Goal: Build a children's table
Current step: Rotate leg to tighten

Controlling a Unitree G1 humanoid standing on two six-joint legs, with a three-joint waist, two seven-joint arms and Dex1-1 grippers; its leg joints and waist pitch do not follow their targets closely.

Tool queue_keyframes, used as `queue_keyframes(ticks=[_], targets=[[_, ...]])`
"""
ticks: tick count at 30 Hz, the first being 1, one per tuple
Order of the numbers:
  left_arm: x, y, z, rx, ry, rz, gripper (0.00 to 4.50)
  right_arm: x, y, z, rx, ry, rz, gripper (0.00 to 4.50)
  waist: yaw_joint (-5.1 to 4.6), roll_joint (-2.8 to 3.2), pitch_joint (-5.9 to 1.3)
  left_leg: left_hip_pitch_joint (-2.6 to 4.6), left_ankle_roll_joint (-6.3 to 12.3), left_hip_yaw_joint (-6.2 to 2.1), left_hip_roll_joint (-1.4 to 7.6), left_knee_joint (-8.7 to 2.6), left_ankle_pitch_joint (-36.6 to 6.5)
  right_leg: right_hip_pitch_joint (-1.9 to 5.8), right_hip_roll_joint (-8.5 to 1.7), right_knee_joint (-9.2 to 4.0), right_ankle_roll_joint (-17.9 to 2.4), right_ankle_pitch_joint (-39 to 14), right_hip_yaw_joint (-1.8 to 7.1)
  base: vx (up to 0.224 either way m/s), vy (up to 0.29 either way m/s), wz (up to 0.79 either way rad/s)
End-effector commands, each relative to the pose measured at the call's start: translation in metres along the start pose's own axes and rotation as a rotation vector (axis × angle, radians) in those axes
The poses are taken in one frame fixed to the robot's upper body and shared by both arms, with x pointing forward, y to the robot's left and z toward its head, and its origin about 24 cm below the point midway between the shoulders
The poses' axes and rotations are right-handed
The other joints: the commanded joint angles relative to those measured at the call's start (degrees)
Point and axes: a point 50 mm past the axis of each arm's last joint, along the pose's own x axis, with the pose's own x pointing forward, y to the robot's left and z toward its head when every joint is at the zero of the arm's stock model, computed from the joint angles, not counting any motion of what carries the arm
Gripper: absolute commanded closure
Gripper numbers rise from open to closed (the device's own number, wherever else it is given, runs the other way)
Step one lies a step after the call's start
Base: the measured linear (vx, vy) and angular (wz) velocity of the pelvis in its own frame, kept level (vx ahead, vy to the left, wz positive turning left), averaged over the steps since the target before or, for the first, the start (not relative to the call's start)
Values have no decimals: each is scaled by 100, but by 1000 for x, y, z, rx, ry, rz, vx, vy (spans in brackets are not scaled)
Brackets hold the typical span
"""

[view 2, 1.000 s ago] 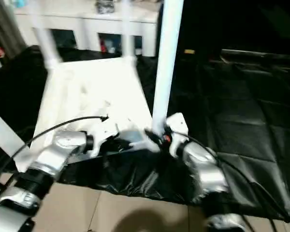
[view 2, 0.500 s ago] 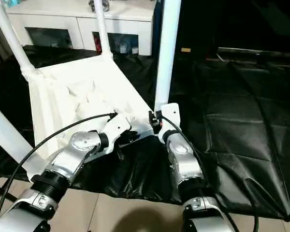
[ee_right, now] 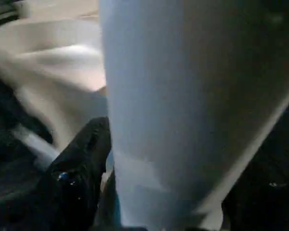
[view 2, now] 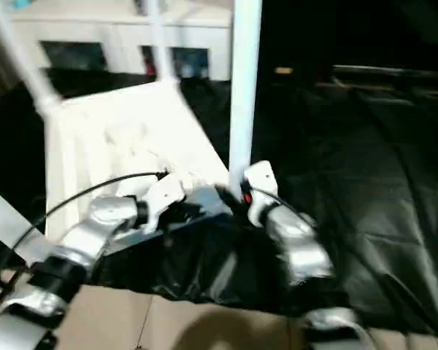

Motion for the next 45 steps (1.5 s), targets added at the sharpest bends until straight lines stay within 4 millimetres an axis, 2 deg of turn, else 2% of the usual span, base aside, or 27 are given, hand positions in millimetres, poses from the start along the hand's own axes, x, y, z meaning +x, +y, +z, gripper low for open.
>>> queue_keyframes(ticks=[1,2,3,6,7,9,12,15,22,34,35,38,39,40,41,42,43,44,45], targets=[[1,-5,14,68,-54,-85,450,0,16,-6,14,40,164,126,43,-38,-332,-88,571,86,67,-302,-683,385,-260,-261,-1445,-211,205,0,0,0],[-4,-4,12,67,-50,-106,450,-6,17,-6,10,53,236,126,60,-22,-335,-83,569,87,72,-301,-682,376,-268,-261,-1448,-229,204,0,0,0],[-4,-4,12,67,-50,-106,450,-6,17,-6,10,53,236,126,81,-45,-324,-80,575,94,71,-301,-731,370,-259,-266,-1437,-315,203,0,0,0],[-12,-4,9,68,-41,-137,450,-15,19,-6,0,82,342,126,141,-50,-319,-65,530,104,85,-308,-824,350,-281,-284,-1393,-545,214,0,0,0],[-15,-3,8,69,-32,-148,450,-18,19,-5,-6,88,378,126,155,-112,-315,-73,524,107,77,-311,-802,367,-274,-289,-1346,-587,212,0,0,0],[-19,-2,6,69,-23,-164,450,-21,19,-3,-6,91,418,126,176,-80,-318,-74,518,105,85,-310,-759,353,-288,-281,-1327,-641,215,0,0,0],[-27,0,4,70,-4,-199,450,-26,20,1,-9,87,490,126,197,-96,-329,-85,542,103,82,-296,-647,356,-283,-254,-1347,-513,210,0,0,0],[-29,1,4,70,2,-214,450,-28,20,2,-13,91,518,126,214,-115,-332,-86,546,106,78,-287,-571,357,-288,-246,-1375,-434,204,0,0,0],[-28,2,4,71,8,-226,450,-29,20,1,-1,96,529,190,276,-105,-342,-85,508,105,75,-273,-499,356,-289,-231,-1371,-393,208,0,0,0],[-23,3,4,59,-17,-182,450,-28,28,-4,24,90,536,200,292,-100,-352,-87,501,107,68,-253,-479,355,-284,-227,-1348,-383,201,0,0,0],[-21,4,5,57,-21,-161,450,-26,28,-5,30,81,514,200,294,-87,-352,-87,491,105,69,-254,-500,354,-284,-227,-1346,-408,201,0,0,0],[-18,5,5,54,-20,-129,450,-22,28,-7,36,75,460,200,296,-96,-331,-91,418,103,68,-272,-656,349,-295,-260,-1271,-686,203,0,0,0],[-9,9,9,42,-20,-47,450,-11,23,-13,62,64,293,200,281,-162,-315,-92,375,110,67,-289,-748,344,-301,-291,-1193,-928,208,0,0,0],[-3,11,12,32,-29,-10,450,-5,20,-16,77,61,195,200,258,-169,-282,-77,258,112,46,-319,-924,320,-318,-355,-1070,-1414,210,0,0,0],[-3,11,12,32,-29,-10,450,-5,20,-16,77,61,195,200,251,-145,-274,-58,187,106,37,-331,-1039,309,-323,-373,-985,-1735,207,-58,-14,-2],[2,11,14,24,-37,15,450,1,17,-18,81,60,99,200,233,-159,-262,-50,111,85,29,-365,-1226,323,-337,-422,-776,-2293,195,-58,-14,-2],[4,10,14,23,-38,18,450,2,17,-19,88,60,80,200,208,-164,-254,-60,81,77,37,-384,-1273,311,-344,-445,-653,-2460,210,0,0,0],[10,9,17,20,-43,37,450,7,14,-22,120,65,-17,200,189,-245,-255,-51,73,78,43,-390,-1276,300,-349,-459,-606,-2507,213,0,0,0],[27,3,23,2,-60,79,450,17,10,-28,204,65,-207,200,148,-282,-252,-62,41,69,34,-402,-1262,299,-348,-453,-566,-2597,208,0,0,0]])
